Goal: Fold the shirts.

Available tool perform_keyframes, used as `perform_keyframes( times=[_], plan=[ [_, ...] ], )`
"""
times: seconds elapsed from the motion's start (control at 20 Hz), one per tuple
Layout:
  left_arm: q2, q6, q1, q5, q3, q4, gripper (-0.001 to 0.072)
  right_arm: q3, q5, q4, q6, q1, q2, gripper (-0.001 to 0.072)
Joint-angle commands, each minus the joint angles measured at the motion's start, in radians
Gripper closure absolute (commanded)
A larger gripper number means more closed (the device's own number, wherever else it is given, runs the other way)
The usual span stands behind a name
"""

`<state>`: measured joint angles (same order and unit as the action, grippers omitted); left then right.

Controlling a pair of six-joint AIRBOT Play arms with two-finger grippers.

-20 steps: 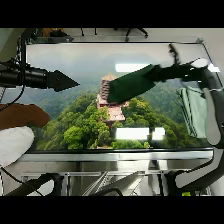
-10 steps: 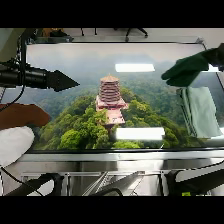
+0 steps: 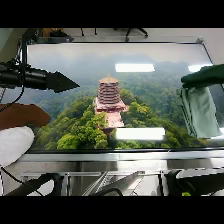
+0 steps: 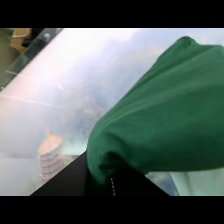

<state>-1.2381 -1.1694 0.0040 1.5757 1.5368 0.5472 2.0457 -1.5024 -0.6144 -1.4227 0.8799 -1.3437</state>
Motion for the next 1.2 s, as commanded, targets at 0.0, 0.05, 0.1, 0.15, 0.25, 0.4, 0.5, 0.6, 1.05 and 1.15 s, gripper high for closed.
perform_keyframes(
  times=[0.0, 0.05, 0.1, 0.15, 0.25, 0.4, 0.5, 0.6, 1.05, 1.15],
  plan=[
    [0.001, 0.01, 0.001, 0.005, 0.0, 0.002, 0.069, -0.005, -0.154, -0.083, -0.089, 0.073, 0.017, 0.0689],
    [0.001, 0.01, 0.0, 0.006, 0.0, 0.002, 0.069, -0.016, -0.188, -0.105, -0.122, 0.079, 0.017, 0.0689],
    [0.001, 0.011, 0.0, 0.01, 0.0, 0.002, 0.0691, -0.028, -0.232, -0.138, -0.154, 0.079, 0.017, 0.0689],
    [0.001, 0.019, -0.001, 0.016, 0.0, 0.002, 0.0691, -0.045, -0.277, -0.171, -0.186, 0.078, 0.016, 0.0689],
    [0.0, 0.027, -0.008, 0.02, 0.0, 0.002, 0.0691, -0.083, -0.34, -0.231, -0.242, 0.078, 0.017, 0.0689],
    [0.001, 0.028, -0.007, 0.021, 0.0, 0.002, 0.069, -0.167, -0.339, -0.365, -0.33, 0.078, 0.052, 0.0688],
    [0.0, 0.029, -0.008, 0.022, 0.0, 0.002, 0.069, -0.253, -0.339, -0.441, -0.363, 0.076, 0.081, 0.0688],
    [-0.002, 0.034, -0.007, 0.023, 0.0, 0.003, 0.069, -0.371, -0.338, -0.497, -0.365, 0.077, 0.108, 0.0688],
    [-0.002, 0.043, -0.007, 0.022, -0.001, 0.003, 0.069, -0.651, -0.153, -0.728, -0.266, 0.077, 0.109, 0.0004],
    [-0.002, 0.043, -0.008, 0.018, -0.001, 0.003, 0.0691, -0.635, -0.141, -0.725, -0.267, 0.077, 0.109, 0.0008]
  ],
)
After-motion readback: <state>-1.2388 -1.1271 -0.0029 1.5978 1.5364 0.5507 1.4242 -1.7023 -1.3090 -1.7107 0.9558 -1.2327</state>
